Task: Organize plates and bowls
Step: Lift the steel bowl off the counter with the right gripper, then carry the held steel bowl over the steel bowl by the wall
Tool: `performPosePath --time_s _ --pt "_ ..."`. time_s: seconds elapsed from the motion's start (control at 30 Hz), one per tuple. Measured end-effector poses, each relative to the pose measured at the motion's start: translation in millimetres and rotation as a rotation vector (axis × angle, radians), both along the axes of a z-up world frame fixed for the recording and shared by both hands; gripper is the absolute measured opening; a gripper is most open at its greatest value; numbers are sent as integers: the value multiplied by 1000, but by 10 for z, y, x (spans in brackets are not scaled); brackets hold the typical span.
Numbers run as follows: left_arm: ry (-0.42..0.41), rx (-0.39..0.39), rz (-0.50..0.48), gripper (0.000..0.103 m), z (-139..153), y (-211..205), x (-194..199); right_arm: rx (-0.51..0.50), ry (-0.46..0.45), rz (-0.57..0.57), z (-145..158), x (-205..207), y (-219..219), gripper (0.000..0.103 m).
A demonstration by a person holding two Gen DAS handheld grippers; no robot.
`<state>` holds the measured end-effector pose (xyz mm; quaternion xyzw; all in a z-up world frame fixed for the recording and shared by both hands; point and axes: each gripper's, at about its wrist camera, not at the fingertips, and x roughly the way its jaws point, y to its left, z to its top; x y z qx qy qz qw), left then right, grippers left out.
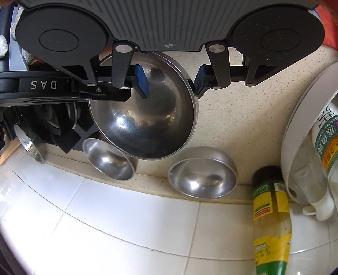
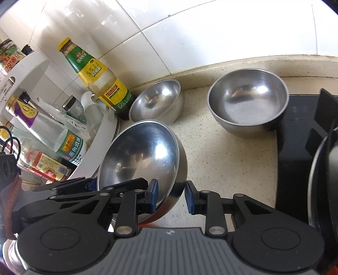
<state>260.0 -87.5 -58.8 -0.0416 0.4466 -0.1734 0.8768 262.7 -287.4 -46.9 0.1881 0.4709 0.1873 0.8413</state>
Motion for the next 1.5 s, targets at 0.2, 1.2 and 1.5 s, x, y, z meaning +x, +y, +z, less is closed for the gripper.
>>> performPosePath --time_s 0.2,1.2,1.5 --pt "10 16 -26 57 -38 -76 -87 -9 48 9 -103 -100 -12 27" --pt "11 -22 350 82 8 295 907 -173 -77 66 309 1515 320 40" --pt "74 -57 397 63 -286 359 1274 -193 23 125 -124 1919 582 32"
